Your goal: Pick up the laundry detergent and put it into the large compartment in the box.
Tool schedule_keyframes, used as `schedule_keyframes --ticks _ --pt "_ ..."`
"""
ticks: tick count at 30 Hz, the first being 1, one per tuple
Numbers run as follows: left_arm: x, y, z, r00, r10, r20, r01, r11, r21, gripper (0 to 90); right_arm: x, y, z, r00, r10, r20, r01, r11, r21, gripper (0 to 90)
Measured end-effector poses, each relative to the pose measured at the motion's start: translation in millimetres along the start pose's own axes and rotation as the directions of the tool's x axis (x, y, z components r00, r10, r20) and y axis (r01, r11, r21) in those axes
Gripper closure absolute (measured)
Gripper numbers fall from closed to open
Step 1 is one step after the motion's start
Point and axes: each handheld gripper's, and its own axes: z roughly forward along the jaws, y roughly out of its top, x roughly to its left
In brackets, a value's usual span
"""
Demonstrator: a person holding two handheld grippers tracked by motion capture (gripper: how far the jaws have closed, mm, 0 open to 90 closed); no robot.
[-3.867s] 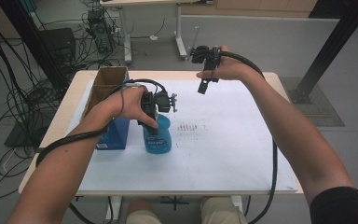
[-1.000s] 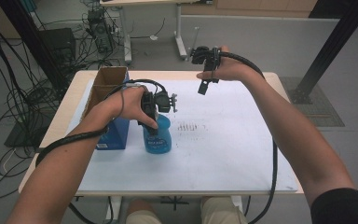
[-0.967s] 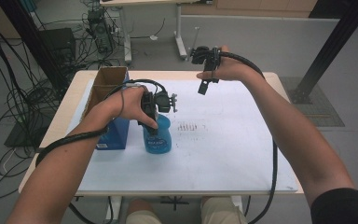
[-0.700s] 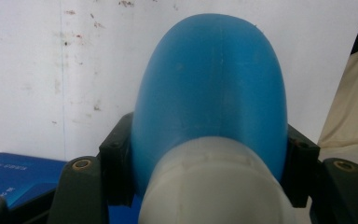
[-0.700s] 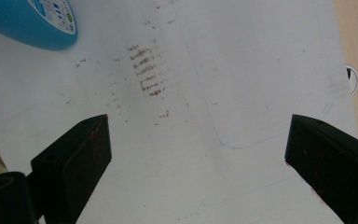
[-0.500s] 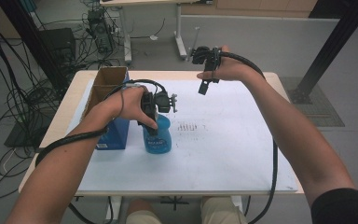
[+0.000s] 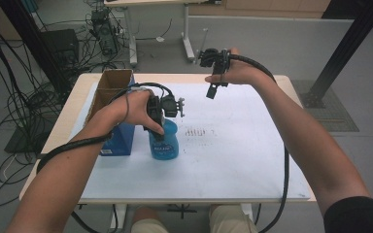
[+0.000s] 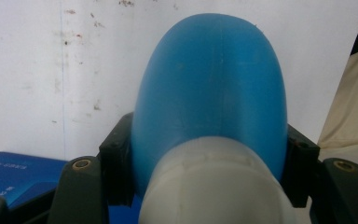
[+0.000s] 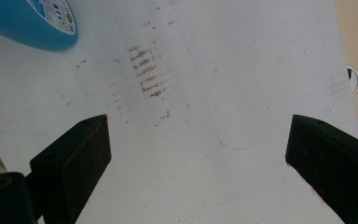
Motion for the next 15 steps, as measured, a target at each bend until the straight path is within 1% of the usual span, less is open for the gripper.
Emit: schedule_keyframes --ticks 3,5,10,12,15 --pt "-0.1 0.3 -0.1 1.0 0.0 0.0 0.0 1.0 0.002 37.4 0.2 -0.8 0.9 1.0 0.009 -0.002 -0.009 1.0 -0.001 6.4" --pt "-0.1 0.8 -0.1 1.0 0.002 0.0 -0.002 1.0 0.003 37.4 0.3 0.4 1.4 1.0 0.007 -0.002 -0.007 1.0 0.007 6.2" --pt "-0.7 1.5 -0.3 1.0 0.002 -0.001 -0.002 1.0 0.007 37.4 -0.1 0.1 2.4 1.0 0.003 -0.004 -0.003 1.0 0.006 6.1" --pt "-0.7 1.4 -0.6 1.0 0.0 -0.001 0.0 1.0 0.008 37.4 0.9 0.9 2.0 0.9999 0.012 -0.002 -0.012 1.0 0.01 6.1" --pt "0.0 0.5 -0.5 1.0 -0.005 0.001 0.005 1.0 0.005 37.4 1.4 1.0 4.2 1.0 0.003 -0.001 -0.003 1.0 0.007 6.0"
